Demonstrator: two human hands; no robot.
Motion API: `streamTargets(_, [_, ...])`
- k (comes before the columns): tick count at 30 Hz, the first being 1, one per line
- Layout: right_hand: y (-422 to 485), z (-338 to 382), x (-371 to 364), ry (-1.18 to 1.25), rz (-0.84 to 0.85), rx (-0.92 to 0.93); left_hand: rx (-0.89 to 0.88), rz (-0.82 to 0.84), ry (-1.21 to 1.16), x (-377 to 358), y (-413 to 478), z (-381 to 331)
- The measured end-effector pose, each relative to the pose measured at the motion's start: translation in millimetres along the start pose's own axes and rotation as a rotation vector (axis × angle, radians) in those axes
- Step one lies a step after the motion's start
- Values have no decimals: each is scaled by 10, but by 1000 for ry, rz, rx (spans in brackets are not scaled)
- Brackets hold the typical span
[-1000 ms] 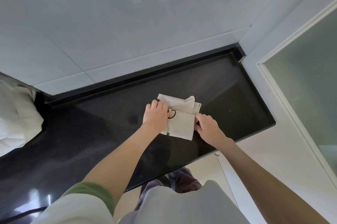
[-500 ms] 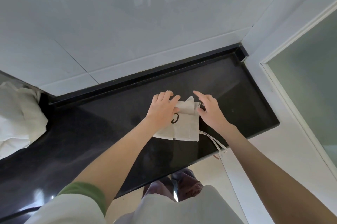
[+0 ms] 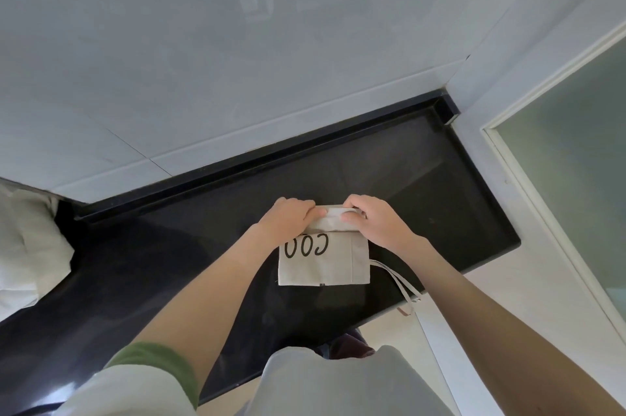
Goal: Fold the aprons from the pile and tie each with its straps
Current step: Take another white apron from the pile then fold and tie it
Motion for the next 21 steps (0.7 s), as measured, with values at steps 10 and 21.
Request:
streamTargets(10, [165,-504,-91,-106,-18,-316,-98,-165,-72,-13,-46,28])
streamTargets(21, [217,-454,-118,-60,151,-240,-98,-237,260,-27,-26,26])
Point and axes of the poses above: each hand's wrist, its own y-axis towards the middle knuckle, its own x-axis out of the back of the hand, z = x × y, the point moved 9 cm from there along y, towards the middle knuckle
